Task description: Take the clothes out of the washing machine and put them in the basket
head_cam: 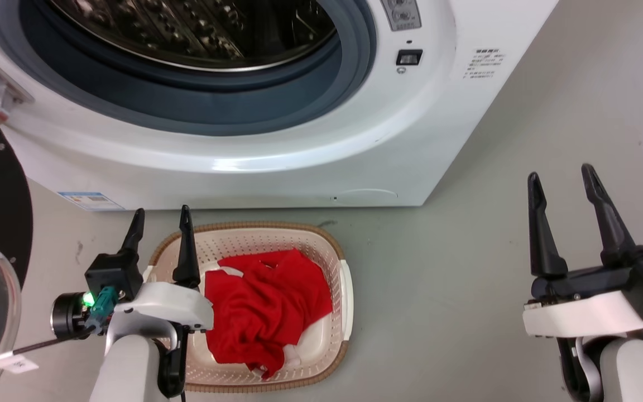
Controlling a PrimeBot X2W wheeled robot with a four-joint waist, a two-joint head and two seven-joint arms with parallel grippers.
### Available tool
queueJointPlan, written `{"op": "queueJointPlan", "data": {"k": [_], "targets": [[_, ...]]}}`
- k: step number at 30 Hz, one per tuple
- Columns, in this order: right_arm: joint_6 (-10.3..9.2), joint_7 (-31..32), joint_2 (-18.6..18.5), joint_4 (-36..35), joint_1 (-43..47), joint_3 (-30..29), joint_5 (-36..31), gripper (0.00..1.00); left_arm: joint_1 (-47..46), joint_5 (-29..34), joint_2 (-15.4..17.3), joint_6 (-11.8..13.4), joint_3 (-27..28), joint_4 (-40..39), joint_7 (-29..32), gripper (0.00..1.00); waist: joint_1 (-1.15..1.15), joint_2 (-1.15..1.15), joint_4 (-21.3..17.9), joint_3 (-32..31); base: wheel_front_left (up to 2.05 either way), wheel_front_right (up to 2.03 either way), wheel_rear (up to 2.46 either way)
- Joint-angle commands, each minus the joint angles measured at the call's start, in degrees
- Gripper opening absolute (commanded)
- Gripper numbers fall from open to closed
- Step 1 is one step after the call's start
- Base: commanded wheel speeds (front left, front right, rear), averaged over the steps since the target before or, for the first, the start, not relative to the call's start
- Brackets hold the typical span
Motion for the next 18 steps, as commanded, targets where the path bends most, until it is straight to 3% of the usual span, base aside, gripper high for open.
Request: {"op": "queueJointPlan", "data": {"k": [1,9,18], "targets": [[-0.04,-0.13,0.02,0.32,1.16,-0.15,-0.35,1.00,1.26,1.08,-0.37,0.19,0.49,-1.72,-0.12,1.00,0.01,0.00,0.36,-1.75,0.00,0.00,0.00],[-0.04,-0.13,0.01,0.86,3.72,-0.38,-0.35,1.00,6.29,5.06,-1.49,0.83,1.64,-10.48,-0.12,1.00,0.01,0.00,0.85,-6.17,0.00,0.00,0.00],[-0.04,-0.13,0.02,1.65,7.21,0.09,0.20,1.00,11.19,6.60,-1.77,1.39,1.04,-14.25,-0.12,1.00,0.01,0.00,0.91,-10.92,0.00,0.00,0.00]]}}
